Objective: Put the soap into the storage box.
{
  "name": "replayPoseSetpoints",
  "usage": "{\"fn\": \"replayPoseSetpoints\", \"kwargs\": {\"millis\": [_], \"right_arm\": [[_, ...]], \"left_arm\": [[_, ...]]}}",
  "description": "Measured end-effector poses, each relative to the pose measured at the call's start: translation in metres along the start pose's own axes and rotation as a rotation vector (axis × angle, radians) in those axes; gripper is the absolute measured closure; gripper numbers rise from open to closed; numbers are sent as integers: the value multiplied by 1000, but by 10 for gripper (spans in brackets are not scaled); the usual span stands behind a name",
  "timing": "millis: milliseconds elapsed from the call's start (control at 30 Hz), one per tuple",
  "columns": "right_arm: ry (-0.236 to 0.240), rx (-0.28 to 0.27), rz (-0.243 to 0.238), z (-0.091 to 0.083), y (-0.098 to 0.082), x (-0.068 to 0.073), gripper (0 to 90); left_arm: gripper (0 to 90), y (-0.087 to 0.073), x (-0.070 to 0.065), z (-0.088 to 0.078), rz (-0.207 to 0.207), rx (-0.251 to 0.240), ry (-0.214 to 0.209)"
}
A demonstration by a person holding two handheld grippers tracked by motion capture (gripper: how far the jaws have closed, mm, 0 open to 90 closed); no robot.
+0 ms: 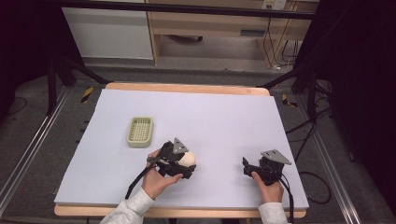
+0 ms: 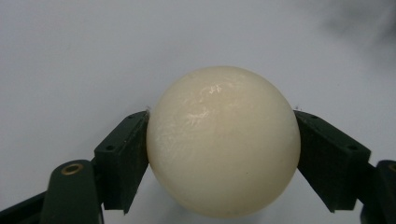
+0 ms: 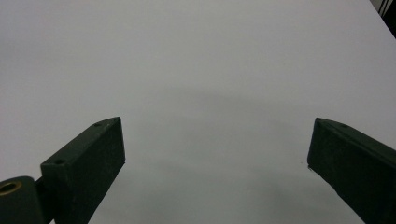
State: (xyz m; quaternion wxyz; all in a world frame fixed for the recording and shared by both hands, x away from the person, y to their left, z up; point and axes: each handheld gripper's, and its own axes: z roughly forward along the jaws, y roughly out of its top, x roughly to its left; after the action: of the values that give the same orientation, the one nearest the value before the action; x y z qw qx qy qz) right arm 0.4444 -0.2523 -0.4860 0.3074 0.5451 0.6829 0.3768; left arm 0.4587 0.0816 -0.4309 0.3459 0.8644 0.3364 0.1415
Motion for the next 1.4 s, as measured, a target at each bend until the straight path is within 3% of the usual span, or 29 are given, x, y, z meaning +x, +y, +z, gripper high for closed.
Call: {"fn": "replayPoseSetpoints", "kwargs": {"millis": [533,1400], "right_arm": [[2,1,1,0,0,0,45],[-1,-2,-7,0,0,1,45]], "left_arm": [[228,-1,17,-17,-12,-17,30],[229,-20,65,-49,-119,-58,96]]}}
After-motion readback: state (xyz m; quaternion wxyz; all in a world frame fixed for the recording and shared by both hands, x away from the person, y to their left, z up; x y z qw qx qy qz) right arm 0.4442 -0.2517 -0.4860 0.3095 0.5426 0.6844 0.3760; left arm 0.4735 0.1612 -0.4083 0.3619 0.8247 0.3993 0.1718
